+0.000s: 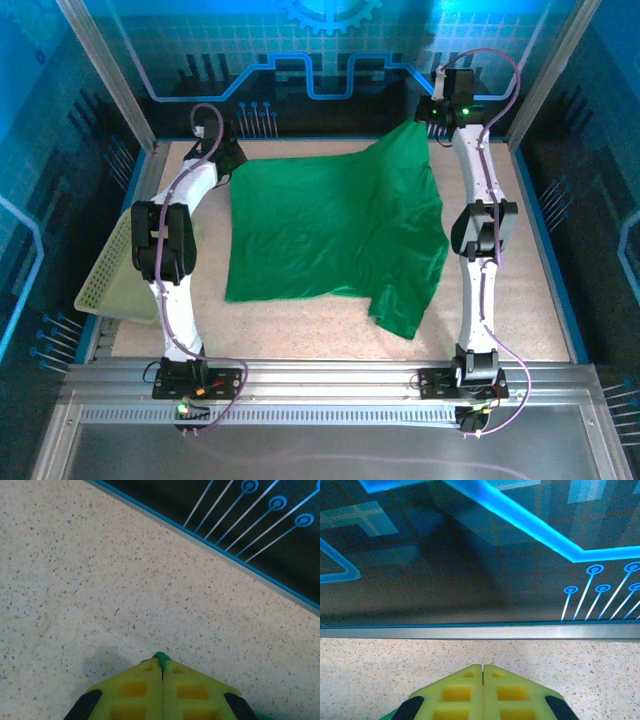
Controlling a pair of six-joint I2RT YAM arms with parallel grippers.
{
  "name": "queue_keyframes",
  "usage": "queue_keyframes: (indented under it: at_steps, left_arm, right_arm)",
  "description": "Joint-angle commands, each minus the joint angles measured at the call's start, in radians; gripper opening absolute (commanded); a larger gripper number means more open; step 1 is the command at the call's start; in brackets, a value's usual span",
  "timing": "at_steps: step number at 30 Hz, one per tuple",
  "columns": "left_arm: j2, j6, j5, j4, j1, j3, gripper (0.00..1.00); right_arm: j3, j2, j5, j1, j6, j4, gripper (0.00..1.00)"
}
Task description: Fold the inside-out t-shirt
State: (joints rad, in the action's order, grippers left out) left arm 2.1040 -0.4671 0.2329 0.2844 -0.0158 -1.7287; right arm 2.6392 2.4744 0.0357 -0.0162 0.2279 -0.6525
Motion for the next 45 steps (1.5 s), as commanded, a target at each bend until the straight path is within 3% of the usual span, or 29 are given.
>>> queue_keyframes:
  at_steps: [1,9,19,32,45]
  left_arm:
    - [0.027,0.03,0.034,0.035,0.016,-0.066,0.0]
    - [-0.009,0.002,0.025,0.024,0.031,-0.009,0.0]
    - [-0.077,-0.028,-0.071,-0.087,0.05,0.165,0.0]
    - [-0.185,-0.036,-0.174,-0.225,0.066,0.402,0.0]
    - [-0.332,-0.091,-0.213,-0.291,0.073,0.668,0.0]
  right_arm:
    - [0.041,0.004,0.046,0.014,0.031,0.027,0.0]
    - [-0.044,-0.078,0.083,0.006,0.043,-0.003,0.0]
    - [-0.726,-0.466,0.074,0.005,0.081,0.296,0.0]
    - [-1.252,-0.786,0.092,0.039,0.135,0.464,0.0]
    - [-1.649,-1.023,0.008,0.051,0.308,0.451,0.0]
